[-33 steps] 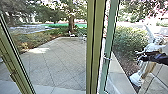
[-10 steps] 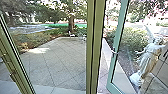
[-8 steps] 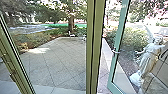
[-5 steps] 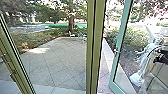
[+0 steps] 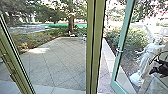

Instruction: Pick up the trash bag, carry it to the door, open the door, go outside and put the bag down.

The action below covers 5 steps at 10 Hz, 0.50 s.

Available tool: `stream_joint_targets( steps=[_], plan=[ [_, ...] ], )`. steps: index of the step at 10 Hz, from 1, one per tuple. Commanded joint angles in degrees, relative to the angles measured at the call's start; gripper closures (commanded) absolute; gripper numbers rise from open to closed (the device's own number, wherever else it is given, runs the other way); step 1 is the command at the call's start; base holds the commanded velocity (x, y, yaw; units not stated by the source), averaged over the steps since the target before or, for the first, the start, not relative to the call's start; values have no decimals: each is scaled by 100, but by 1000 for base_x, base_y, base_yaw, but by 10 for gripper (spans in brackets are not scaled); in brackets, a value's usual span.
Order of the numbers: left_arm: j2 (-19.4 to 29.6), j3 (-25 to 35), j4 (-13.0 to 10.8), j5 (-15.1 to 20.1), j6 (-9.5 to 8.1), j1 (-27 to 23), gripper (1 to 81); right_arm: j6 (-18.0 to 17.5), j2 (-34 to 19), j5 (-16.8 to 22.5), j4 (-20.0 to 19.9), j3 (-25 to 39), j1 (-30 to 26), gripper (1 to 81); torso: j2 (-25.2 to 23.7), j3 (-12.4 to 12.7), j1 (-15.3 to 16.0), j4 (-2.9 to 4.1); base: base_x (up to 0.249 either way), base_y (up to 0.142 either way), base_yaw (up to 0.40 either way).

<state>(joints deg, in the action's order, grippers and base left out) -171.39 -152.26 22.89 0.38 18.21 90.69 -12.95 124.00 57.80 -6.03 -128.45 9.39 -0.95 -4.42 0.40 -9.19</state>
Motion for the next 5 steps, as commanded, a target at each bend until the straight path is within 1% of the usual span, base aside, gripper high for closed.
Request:
stream_joint_targets(
  steps=[1, 2, 3, 4, 5],
  plan=[
    [16, 47, -22, 446, 77, -152, 811, 941, -320, 390, -969, 242, 445, 10, 0, 0, 0, 0, 0, 0, 0],
    [34, 47, -31, 446, 77, -160, 811, 1110, -365, 320, -1084, 295, 903, 10, 0, 0, 0, 0, 0, 0, 0],
    [43, 47, -75, 446, 86, -160, 811, 1163, -409, 215, -1189, 383, 1420, 10, 0, 0, 0, 0, 0, 0, 0],
    [43, 47, -101, 437, 86, -169, 811, 1198, -470, -351, -1268, 601, 2033, 10, 0, 0, 0, 0, 0, 0, 0],
    [52, 47, -101, 428, 78, -169, 811, 1198, -514, -871, -1243, 934, 2613, 10, 0, 0, 0, 0, 0, 0, 0]
  ],
)
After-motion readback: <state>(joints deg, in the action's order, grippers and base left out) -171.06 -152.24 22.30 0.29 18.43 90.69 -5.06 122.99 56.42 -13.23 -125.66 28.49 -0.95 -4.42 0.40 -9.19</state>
